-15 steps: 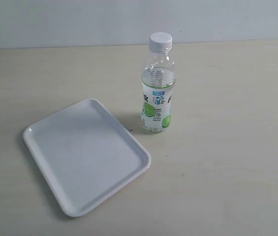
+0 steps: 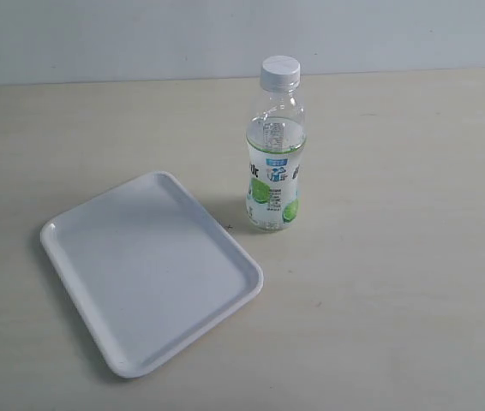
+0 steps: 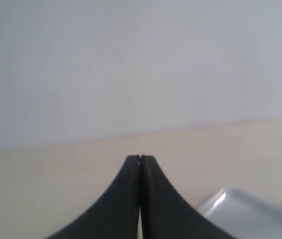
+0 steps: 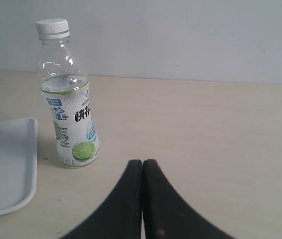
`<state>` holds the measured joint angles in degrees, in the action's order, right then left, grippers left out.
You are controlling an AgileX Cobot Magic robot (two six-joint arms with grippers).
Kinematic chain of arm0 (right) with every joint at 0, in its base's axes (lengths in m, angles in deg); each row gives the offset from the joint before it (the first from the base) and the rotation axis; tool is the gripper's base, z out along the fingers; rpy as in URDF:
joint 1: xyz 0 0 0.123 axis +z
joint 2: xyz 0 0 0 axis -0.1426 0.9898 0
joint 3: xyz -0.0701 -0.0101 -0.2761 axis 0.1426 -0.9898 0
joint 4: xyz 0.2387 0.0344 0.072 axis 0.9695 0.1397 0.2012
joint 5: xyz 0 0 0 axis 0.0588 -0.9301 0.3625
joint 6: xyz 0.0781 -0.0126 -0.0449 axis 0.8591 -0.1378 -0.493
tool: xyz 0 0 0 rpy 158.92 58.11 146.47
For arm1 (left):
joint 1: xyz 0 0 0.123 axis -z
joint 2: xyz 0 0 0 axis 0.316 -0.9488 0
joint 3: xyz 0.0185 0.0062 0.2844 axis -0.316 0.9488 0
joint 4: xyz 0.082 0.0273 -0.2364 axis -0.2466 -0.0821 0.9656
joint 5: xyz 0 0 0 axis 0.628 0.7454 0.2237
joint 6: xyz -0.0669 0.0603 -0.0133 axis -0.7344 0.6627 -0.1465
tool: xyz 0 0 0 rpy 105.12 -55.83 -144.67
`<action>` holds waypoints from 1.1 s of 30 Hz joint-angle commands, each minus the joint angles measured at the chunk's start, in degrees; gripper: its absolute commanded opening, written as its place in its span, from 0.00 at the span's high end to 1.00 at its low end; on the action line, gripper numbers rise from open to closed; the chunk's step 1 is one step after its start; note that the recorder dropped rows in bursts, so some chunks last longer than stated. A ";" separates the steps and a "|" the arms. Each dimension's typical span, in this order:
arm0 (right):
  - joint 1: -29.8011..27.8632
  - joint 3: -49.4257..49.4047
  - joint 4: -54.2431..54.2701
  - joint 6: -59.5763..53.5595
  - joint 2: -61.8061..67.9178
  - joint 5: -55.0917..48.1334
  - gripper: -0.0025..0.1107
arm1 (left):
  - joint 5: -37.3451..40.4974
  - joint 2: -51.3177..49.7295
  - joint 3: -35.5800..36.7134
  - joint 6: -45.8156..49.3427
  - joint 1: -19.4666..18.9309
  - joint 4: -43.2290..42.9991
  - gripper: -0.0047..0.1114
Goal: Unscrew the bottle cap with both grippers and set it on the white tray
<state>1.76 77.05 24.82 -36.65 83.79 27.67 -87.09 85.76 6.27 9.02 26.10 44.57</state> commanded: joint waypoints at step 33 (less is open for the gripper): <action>0.08 -0.26 -0.26 -0.58 -0.39 0.90 0.98 | -69.96 -98.38 -32.59 -27.79 0.36 -36.43 0.89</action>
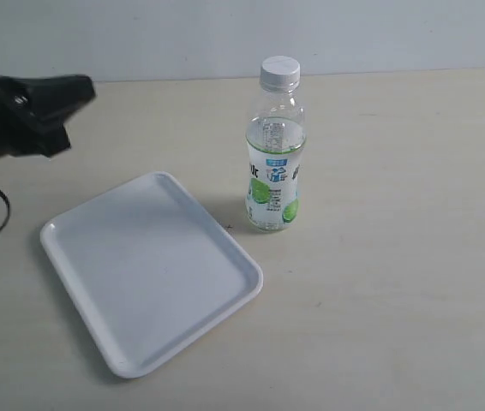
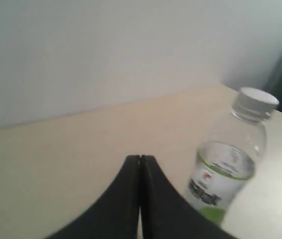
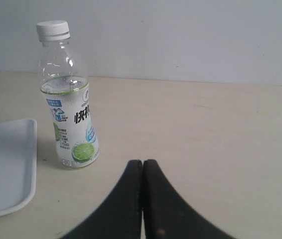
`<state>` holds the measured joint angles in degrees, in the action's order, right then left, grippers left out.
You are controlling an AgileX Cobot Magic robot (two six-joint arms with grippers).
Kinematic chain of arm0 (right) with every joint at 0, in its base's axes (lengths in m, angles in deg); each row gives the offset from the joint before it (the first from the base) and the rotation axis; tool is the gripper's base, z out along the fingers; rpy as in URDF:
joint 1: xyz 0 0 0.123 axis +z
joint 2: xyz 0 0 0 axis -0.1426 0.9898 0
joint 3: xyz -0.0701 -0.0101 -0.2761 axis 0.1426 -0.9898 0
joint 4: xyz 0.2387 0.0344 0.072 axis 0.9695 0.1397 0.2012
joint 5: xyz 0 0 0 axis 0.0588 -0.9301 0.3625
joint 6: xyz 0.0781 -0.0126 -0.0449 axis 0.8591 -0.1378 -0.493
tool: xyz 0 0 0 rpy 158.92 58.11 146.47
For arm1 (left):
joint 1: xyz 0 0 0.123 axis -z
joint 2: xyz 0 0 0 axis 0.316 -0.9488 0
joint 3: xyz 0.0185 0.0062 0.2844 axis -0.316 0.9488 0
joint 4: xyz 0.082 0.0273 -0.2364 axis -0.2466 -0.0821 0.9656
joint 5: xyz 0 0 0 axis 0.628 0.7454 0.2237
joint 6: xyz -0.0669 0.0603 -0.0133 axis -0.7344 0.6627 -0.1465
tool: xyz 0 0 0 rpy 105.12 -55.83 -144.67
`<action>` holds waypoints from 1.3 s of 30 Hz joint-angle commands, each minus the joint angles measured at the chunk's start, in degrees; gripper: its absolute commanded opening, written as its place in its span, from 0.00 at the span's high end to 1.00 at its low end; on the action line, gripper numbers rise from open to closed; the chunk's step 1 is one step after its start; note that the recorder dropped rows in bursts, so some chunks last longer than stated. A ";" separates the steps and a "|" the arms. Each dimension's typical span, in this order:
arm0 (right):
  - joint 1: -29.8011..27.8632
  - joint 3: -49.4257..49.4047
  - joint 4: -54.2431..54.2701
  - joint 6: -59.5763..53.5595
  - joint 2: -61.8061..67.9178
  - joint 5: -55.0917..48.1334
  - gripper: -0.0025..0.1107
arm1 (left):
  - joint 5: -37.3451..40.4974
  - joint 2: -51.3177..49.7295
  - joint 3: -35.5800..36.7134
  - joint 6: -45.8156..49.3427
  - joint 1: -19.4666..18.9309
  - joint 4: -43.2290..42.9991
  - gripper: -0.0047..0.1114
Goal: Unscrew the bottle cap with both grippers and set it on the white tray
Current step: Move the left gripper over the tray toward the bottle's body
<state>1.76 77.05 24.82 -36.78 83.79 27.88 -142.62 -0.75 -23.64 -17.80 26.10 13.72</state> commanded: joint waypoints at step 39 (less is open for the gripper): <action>0.08 -0.26 -0.12 -0.46 -0.39 0.68 0.98 | -8.24 -43.81 -32.27 16.12 22.13 -2.58 0.06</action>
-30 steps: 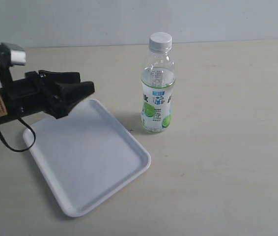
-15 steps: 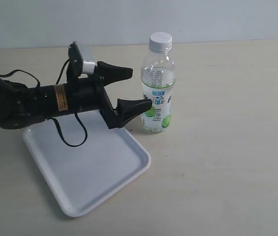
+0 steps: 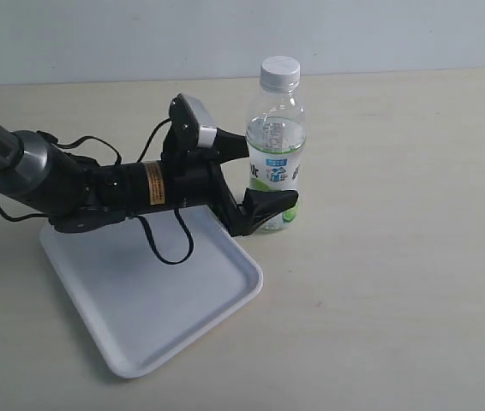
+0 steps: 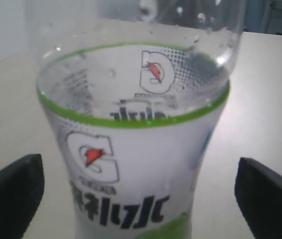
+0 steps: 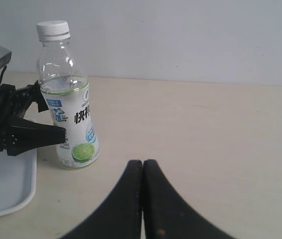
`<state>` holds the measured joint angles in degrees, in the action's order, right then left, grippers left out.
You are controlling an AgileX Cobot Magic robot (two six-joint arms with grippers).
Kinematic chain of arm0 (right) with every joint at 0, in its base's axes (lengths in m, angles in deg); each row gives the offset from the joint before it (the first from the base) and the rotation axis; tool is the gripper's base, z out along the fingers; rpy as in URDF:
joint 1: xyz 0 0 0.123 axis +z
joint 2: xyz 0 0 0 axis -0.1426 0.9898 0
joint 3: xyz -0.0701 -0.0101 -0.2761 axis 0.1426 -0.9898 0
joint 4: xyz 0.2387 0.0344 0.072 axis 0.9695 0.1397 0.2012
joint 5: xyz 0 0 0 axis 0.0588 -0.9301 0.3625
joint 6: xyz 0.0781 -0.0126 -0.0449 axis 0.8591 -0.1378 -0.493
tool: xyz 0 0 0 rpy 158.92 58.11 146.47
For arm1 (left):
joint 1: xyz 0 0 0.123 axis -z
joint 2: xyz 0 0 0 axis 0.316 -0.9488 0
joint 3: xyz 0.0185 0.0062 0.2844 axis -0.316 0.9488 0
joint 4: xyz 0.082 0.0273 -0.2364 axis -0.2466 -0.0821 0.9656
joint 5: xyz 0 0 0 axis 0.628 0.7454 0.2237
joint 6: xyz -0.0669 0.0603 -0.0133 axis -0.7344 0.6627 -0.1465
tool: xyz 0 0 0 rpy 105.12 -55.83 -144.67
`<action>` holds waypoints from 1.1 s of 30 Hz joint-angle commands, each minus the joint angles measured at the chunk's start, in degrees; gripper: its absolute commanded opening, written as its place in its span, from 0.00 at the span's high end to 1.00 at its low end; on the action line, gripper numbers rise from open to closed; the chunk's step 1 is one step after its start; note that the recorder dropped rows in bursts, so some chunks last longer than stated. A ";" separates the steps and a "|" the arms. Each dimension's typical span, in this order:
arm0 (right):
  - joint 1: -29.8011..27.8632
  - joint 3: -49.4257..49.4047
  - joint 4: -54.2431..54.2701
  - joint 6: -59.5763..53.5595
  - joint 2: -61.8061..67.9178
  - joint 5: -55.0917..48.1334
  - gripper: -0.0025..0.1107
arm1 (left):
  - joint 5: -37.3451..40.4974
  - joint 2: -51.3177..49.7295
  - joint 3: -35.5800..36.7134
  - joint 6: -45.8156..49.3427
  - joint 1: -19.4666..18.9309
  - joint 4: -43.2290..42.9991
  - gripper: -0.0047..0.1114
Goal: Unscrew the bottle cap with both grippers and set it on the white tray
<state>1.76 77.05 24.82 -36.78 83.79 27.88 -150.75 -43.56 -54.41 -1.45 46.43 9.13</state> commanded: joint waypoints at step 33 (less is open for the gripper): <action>0.08 -0.26 -0.85 -0.46 -0.39 0.08 0.98 | 1.07 -1.17 -3.49 4.91 3.39 -1.15 0.95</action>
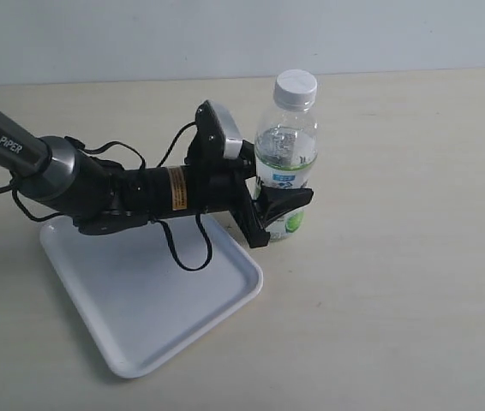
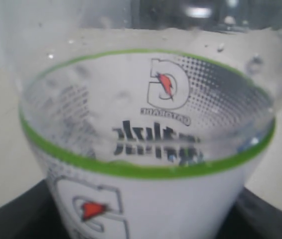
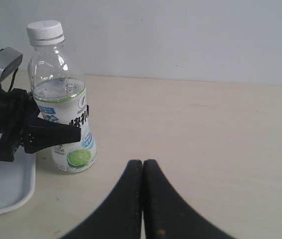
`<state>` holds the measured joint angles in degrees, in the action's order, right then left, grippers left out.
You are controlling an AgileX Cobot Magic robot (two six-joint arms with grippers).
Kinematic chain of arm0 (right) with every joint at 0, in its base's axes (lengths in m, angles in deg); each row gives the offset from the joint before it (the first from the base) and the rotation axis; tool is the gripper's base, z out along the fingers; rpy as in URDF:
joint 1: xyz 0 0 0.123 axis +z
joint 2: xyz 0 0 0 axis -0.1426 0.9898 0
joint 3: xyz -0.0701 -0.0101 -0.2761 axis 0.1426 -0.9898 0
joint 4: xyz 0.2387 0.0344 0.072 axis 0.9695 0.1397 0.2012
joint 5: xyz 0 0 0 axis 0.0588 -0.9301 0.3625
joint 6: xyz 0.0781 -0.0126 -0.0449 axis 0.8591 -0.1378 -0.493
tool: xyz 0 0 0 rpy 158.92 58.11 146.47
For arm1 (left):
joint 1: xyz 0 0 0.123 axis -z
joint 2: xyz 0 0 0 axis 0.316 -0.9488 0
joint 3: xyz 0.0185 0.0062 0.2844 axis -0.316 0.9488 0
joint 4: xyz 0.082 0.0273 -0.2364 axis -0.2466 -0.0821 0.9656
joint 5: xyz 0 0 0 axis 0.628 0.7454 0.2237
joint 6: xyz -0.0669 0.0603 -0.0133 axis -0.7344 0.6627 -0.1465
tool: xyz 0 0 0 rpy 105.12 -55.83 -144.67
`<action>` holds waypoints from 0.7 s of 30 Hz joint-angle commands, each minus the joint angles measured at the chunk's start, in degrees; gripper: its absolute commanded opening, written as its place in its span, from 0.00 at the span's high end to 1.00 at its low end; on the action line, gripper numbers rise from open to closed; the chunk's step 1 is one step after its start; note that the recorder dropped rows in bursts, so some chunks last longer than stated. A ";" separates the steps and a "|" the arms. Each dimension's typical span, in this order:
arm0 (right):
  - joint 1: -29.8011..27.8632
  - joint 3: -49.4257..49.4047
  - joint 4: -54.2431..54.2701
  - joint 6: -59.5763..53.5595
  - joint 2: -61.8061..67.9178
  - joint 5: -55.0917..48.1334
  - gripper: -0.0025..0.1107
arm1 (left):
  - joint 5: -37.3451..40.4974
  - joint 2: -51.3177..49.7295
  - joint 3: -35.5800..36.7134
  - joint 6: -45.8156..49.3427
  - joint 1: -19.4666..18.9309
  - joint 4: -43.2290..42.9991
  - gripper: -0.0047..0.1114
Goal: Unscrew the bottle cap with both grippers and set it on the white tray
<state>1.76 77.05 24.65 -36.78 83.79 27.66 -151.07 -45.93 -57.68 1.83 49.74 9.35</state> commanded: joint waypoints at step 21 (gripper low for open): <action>0.08 1.27 9.88 18.29 -0.39 44.03 0.98 | 3.11 1.75 -0.22 1.63 0.08 -2.19 0.95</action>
<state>1.76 77.05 25.47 -19.67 83.70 68.30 -148.81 -44.73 -57.68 3.02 49.74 7.35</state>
